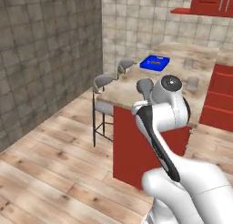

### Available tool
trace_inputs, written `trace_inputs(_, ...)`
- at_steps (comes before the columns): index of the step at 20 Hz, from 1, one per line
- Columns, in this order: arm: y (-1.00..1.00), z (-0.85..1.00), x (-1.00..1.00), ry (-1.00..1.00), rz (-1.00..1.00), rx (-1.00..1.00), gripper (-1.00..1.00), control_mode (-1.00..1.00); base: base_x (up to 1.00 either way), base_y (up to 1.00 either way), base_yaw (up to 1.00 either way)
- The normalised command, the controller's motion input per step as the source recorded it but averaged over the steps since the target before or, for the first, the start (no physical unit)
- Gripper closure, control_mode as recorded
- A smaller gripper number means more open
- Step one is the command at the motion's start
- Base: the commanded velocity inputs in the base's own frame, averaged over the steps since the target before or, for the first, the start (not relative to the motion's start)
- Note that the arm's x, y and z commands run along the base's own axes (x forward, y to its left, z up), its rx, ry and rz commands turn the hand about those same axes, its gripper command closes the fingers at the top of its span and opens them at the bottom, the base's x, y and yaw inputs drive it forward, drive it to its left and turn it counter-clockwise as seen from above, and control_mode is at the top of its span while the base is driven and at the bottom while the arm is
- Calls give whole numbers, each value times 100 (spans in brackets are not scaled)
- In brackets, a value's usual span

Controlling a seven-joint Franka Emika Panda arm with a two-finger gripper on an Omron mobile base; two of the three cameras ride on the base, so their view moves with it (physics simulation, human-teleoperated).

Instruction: Take the tongs from the drawer on the right and place them on the dining counter next to the tray containing the kebab skewer.

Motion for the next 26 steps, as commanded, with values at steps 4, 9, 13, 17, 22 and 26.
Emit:
trace_inputs(4,0,0,0,0,0,0,100,100,15,100,-42)
trace_inputs(9,0,0,0,0,0,0,100,100,8,100,-38)
trace_inputs(13,0,0,0,0,0,0,100,100,8,100,-37)
trace_inputs(17,0,0,0,0,0,0,100,100,14,100,-35)
trace_inputs(22,0,0,0,0,0,0,100,100,24,100,-34)
trace_inputs(26,0,0,0,0,0,0,100,100,45,100,-37)
